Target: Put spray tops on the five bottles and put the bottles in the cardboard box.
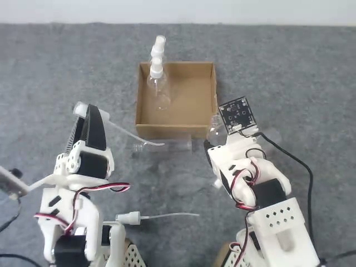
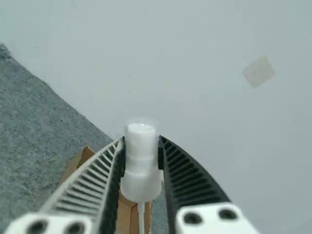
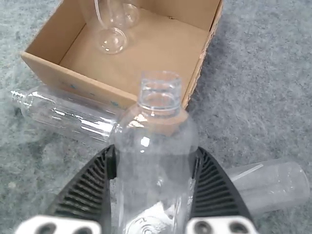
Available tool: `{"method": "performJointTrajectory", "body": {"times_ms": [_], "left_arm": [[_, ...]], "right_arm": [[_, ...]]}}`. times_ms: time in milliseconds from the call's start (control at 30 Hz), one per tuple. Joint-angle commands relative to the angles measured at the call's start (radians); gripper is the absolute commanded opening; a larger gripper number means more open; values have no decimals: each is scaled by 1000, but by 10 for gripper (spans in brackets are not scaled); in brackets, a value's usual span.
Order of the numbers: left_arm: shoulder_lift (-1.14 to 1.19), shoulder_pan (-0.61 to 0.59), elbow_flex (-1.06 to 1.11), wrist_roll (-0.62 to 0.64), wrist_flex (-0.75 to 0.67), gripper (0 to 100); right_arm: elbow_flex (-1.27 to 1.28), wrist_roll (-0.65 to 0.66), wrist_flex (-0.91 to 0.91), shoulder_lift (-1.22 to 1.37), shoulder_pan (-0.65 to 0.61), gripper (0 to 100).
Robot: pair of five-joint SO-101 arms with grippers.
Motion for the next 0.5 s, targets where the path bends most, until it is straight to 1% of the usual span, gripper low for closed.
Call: {"method": "performJointTrajectory", "body": {"times_ms": [0,100,200,333,467], "left_arm": [[-6,-2,-8,12,-26,12],[-6,0,-8,14,-28,12],[-6,0,-10,14,-29,12],[-6,-2,-13,14,-29,12],[-8,-2,-15,14,-29,12]], "right_arm": [[-12,32,-15,-36,-7,37],[-11,32,24,-94,-7,37],[5,40,56,-197,-39,37],[91,41,-2,-297,-70,37],[140,41,-41,-344,-87,37]]}}
